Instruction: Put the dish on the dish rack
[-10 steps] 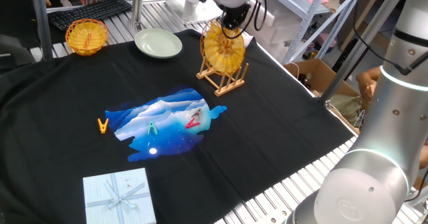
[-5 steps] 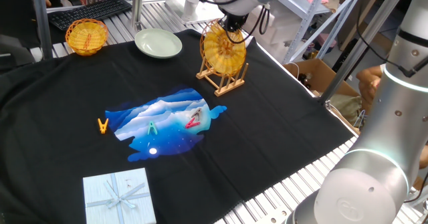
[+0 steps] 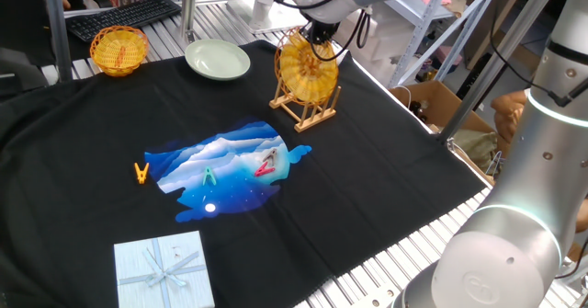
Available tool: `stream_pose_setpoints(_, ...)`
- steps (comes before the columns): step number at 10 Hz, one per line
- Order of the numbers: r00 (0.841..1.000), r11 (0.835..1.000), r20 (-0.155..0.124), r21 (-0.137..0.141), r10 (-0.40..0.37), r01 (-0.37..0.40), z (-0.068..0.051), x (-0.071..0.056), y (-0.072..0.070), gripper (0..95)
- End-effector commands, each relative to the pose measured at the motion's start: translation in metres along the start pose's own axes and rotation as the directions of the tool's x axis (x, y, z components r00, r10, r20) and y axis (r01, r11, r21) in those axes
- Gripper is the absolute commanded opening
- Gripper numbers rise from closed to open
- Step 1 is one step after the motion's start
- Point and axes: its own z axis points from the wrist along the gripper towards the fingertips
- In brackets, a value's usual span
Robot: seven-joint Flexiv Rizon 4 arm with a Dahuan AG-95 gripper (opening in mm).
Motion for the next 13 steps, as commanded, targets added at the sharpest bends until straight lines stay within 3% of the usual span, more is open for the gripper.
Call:
stream_pose_setpoints(1, 1.0, 1.0, 0.001, -0.004, -0.019, 0.019, 0.0003, -0.0005, -0.0004, 0.0)
stream_pose_setpoints(5, 0.998, 0.998, 0.006, -0.02, -0.058, 0.058, -0.0026, 0.0007, -0.0017, 0.0)
stream_pose_setpoints(13, 0.999, 0.999, 0.017, -0.013, -0.049, 0.049, -0.0086, 0.0081, 0.0035, 0.0)
